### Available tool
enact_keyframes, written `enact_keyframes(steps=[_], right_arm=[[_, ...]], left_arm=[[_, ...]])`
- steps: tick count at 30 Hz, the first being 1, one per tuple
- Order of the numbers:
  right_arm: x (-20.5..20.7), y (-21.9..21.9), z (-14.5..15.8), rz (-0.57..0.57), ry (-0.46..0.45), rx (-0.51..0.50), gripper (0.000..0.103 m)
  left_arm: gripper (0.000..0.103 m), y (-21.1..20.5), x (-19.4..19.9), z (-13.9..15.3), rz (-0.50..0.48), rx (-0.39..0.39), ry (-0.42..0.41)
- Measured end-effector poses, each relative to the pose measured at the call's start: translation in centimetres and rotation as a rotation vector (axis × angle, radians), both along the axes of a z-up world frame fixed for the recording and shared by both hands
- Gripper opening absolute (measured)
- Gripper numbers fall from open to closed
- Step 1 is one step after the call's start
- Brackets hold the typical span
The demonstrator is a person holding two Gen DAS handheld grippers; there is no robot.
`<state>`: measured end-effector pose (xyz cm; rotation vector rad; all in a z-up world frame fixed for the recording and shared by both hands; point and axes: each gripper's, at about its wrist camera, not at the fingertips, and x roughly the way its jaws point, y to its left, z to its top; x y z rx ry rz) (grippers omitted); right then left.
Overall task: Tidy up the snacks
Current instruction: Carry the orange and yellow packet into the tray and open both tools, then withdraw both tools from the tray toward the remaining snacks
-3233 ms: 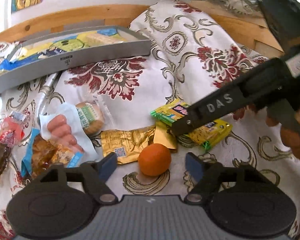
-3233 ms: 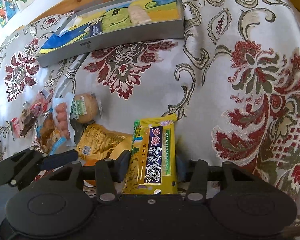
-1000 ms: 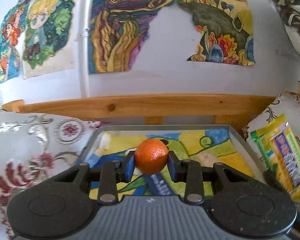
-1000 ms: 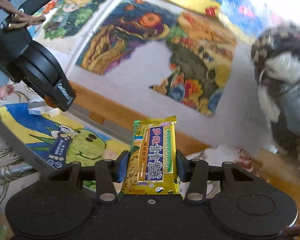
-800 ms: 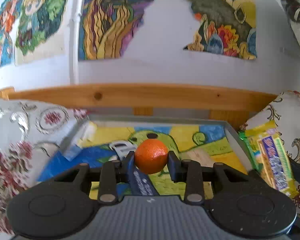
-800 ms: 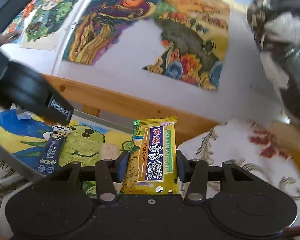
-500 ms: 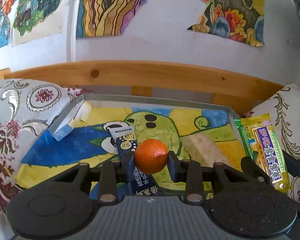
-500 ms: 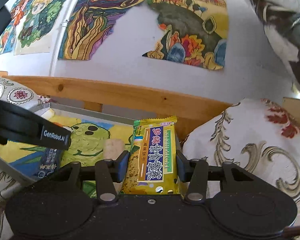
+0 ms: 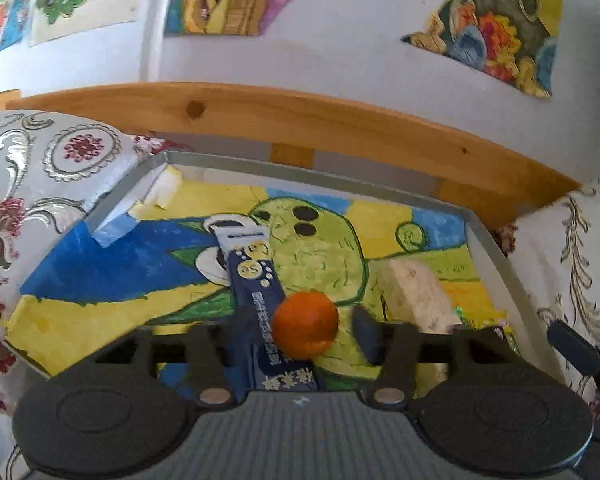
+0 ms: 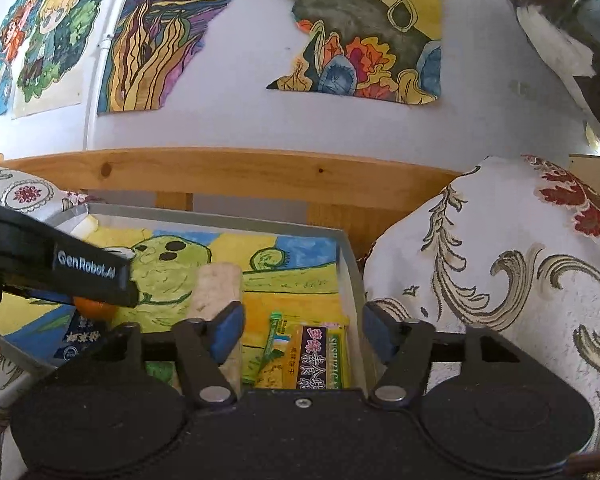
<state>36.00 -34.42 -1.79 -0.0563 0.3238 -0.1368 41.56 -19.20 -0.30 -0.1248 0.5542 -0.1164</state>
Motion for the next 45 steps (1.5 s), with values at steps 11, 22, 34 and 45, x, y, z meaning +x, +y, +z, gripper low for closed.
enact_keyframes(steps=[11,22,34,45], right_arm=[[-3.8,0.1,3.9,-0.017,-0.1,0.036,0.102],[-10.3,0.9,7.9,-0.017,-0.199,0.034,0.102],[-18.2,1.8,9.8,-0.043,-0.237,0.037,0.102],[-24.9,3.3,8.7,-0.022,-0.133,0.116,0.102]], left_arm=[[0.102,2.1,-3.5,3.4,0.072,-0.01,-0.09],[0.102,5.3,-9.6,6.5,0.085,0.005,-0.169],[0.102,7.5,-16.5,8.3,0.063,0.004,-0.205],[0.102,11.0,-21.6,8.0,0.047,0.024,-0.187]])
